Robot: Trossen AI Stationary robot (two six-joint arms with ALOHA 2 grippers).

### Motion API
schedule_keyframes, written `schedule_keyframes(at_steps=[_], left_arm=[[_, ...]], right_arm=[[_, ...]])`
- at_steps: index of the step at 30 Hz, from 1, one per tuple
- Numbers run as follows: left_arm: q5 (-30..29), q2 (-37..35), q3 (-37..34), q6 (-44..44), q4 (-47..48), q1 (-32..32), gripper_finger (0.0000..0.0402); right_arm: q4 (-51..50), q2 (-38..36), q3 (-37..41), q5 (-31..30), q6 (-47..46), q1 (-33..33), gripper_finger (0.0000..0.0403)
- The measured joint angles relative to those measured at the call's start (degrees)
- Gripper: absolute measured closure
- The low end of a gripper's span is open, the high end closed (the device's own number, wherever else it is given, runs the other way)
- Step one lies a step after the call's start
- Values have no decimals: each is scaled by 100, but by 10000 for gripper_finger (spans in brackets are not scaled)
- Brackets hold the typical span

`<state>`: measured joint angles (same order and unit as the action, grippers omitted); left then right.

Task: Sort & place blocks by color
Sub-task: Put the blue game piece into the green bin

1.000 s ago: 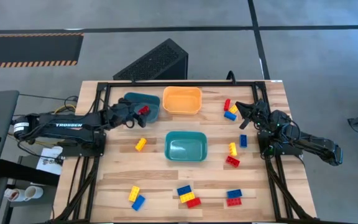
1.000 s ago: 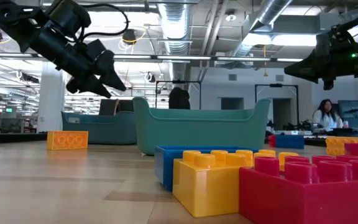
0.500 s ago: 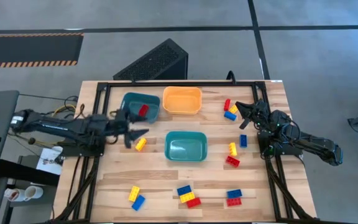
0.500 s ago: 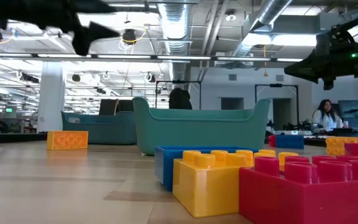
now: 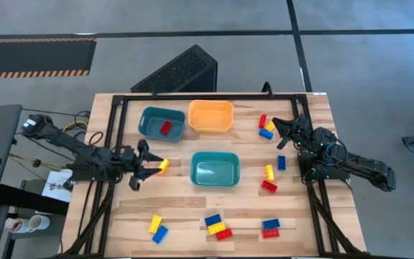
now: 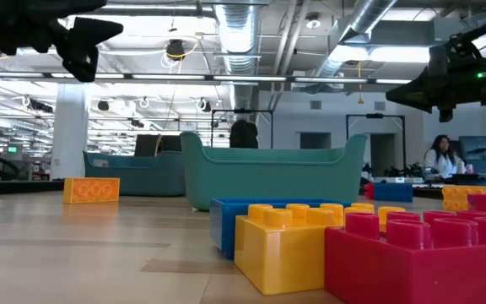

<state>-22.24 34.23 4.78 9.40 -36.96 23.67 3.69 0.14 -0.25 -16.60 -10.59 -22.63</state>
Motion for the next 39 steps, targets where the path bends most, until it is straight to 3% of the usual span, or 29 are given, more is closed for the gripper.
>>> schedule_keyframes(at_steps=[18, 27, 35, 39], left_arm=[[-327, 30, -6, -578, -156, -527, 255], [295, 25, 367, -956, -293, -871, 255], [402, 23, 804, -1442, -114, -871, 255], [576, 21, 1360, -1751, 520, -873, 255]], right_arm=[[-1, 2, 0, 0, 2, 0, 342], [12, 0, 0, 0, -102, 1, 342], [118, 1, 0, -4, -3642, 49, 342], [142, 2, 0, -91, -4852, 29, 342]])
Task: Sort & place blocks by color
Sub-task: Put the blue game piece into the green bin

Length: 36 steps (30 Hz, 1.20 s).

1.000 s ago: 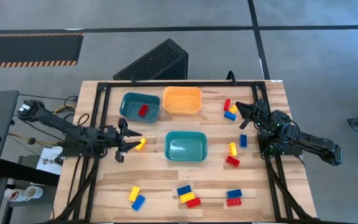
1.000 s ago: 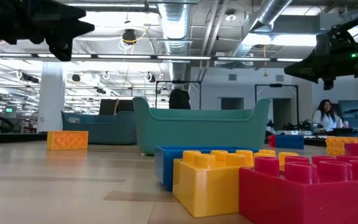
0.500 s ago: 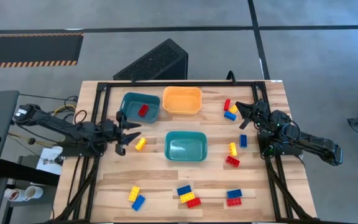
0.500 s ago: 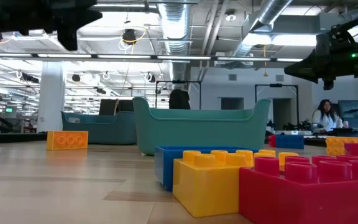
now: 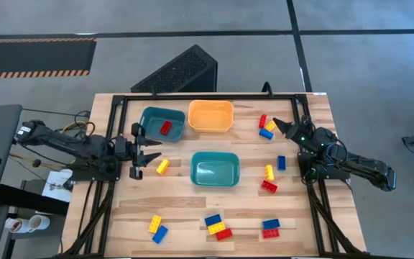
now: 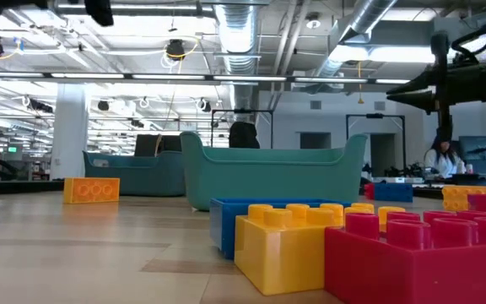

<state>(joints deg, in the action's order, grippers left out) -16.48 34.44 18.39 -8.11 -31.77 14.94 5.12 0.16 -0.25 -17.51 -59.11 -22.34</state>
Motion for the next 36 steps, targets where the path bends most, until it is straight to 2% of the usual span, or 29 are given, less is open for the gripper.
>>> schedule_keyframes(at_steps=[4, 7, 11, 15, 17, 20, 22, 29, 36], left_arm=[[-131, 40, 313, -316, 830, -18, 255], [-377, 136, 337, -349, 871, -107, 255], [-389, 277, 337, -339, 775, -382, 255], [-335, 445, 337, -90, 779, -806, 255], [-26, 544, 337, 36, 800, -1092, 257], [1089, 702, 335, 104, 736, -1591, 274], [1592, 786, 335, 326, 487, -1922, 298], [2194, 740, 299, 807, 72, -2790, 392], [2374, 666, 285, 1028, 29, -3049, 399]], right_arm=[[27, 0, -1, -236, -219, -59, 342], [13, 0, 0, -234, 82, -119, 342], [-21, 0, -1, -236, 675, -141, 342], [182, -2, -19, -652, 1367, -187, 342], [114, 3, -97, -587, 1857, -216, 342], [224, 33, -337, -339, 2418, -212, 342], [179, 92, -449, -322, 2626, -205, 342], [-166, 585, -957, 75, 2960, -76, 342], [-314, 1332, -1445, -225, 3768, 319, 342]])
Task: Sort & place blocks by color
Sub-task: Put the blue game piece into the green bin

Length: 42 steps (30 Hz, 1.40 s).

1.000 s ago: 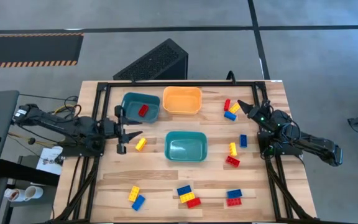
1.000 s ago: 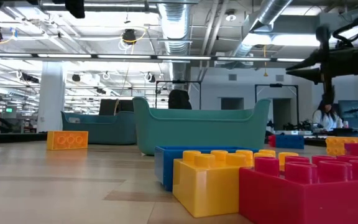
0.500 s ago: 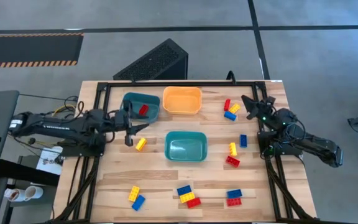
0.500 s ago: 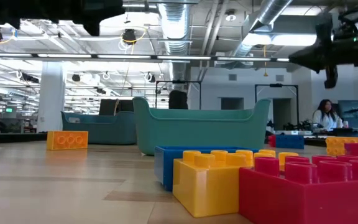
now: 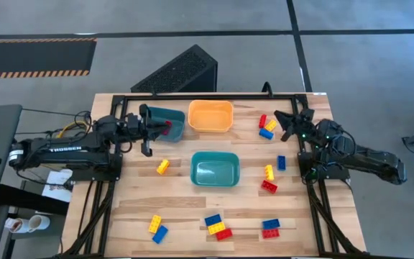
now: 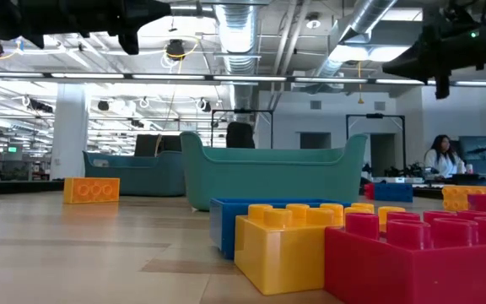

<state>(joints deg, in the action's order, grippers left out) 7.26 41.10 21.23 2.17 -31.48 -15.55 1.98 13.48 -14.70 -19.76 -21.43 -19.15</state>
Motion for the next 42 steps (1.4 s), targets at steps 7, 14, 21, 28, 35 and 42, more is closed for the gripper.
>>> schedule_keyframes(at_steps=[7, 14, 21, 28, 35, 42], left_arm=[[-191, -181, -1, -406, 315, -44, 401], [57, -184, -204, -253, 123, -219, 401], [-126, -176, -1163, 27, -1539, -447, 401], [297, -214, -1279, 197, -1824, -636, 401], [296, -211, -1279, 101, -1691, -636, 401], [296, -212, -1279, 68, -1687, -636, 401]], right_arm=[[-424, 1219, -664, -158, 204, 388, 342], [-1476, 2333, -1234, -287, 203, 484, 342], [-1508, 3045, -1244, -97, 252, 491, 330], [-2064, 3705, -1246, 36, 32, 480, 232], [-2412, 4275, -1246, -11, -106, 421, 109], [-2986, 4644, -1246, 67, -566, -507, 99]])
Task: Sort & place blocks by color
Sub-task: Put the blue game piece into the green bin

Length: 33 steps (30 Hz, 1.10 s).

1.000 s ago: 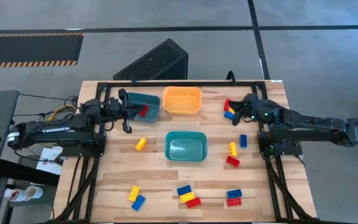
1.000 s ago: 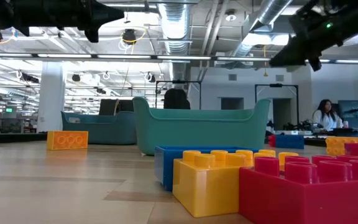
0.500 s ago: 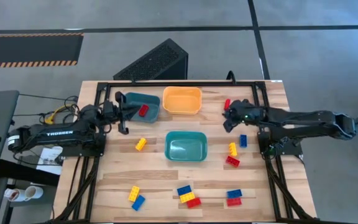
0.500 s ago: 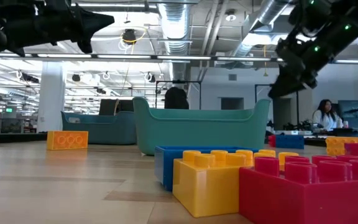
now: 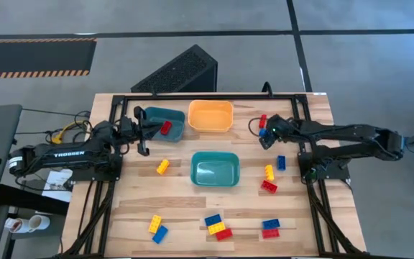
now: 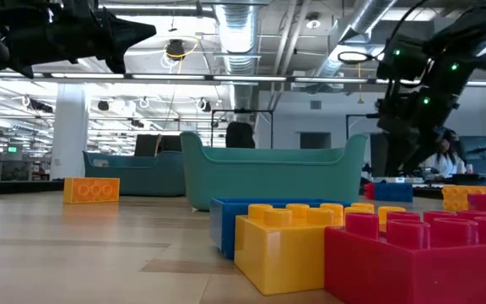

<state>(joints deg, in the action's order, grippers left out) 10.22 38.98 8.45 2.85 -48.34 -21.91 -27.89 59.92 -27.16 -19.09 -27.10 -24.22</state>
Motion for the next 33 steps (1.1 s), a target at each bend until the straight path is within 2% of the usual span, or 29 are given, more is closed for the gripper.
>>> schedule_keyframes(at_steps=[9, 17, 21, 26, 32, 33], left_arm=[[-15, 0, 0, -2, 42, 0, 401], [-35, 0, 0, -4, 105, 0, 401], [-35, 0, 0, -2, 132, 0, 401], [-35, 0, 1, -2, 140, 0, 401], [-33, 0, 2, 81, 138, 0, 401], [-33, 0, 2, 87, 138, 0, 401]], right_arm=[[66, 421, -2, 536, 661, -812, 111], [452, 961, -2, 727, 860, -666, 113], [480, 1261, -2, 727, 838, -530, 130], [523, 1534, -24, 701, 763, -290, 187], [66, 1430, -270, 747, 717, 51, 309], [-22, 1388, -399, 746, 687, 109, 312]])
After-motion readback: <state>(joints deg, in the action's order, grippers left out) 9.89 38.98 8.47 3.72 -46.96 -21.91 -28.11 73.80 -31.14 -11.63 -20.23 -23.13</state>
